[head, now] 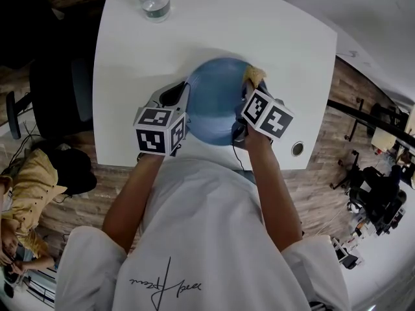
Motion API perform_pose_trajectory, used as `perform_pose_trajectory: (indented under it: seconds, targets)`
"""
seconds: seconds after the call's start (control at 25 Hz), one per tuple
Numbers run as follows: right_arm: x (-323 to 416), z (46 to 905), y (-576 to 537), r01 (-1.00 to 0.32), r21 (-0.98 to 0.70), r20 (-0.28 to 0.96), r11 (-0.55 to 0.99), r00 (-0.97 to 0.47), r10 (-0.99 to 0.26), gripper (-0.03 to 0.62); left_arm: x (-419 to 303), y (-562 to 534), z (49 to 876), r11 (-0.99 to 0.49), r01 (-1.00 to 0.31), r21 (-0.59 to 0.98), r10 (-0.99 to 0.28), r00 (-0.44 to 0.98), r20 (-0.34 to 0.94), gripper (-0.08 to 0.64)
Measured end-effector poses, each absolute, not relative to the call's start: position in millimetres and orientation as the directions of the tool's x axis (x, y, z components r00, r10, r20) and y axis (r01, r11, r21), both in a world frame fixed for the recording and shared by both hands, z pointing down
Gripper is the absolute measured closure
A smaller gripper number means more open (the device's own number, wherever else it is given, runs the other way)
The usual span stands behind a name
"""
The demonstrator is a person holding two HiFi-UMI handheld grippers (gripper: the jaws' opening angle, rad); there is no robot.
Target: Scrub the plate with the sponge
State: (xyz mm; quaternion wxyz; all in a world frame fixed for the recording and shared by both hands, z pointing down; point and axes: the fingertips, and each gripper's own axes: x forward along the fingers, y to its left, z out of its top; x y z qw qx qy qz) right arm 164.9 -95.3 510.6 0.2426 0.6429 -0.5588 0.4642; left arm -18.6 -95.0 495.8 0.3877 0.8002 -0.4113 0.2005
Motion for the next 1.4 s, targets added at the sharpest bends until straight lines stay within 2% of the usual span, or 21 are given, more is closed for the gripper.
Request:
perform_pose_trajectory:
  seconds: [0.92, 1.4]
  targets:
    - [126, 508, -118, -0.977, -0.199, 0.85, -0.078, -0.132, -0.51, 0.549, -19, -96, 498, -0.363, -0.804, 0.472, -0.489, 0.595, 0.637, 0.538]
    - [116, 507, -121, -0.976, -0.212, 0.84, -0.045, -0.159, -0.518, 0.549, -20, -97, 497, -0.355, -0.803, 0.479, -0.497, 0.596, 0.63, 0.538]
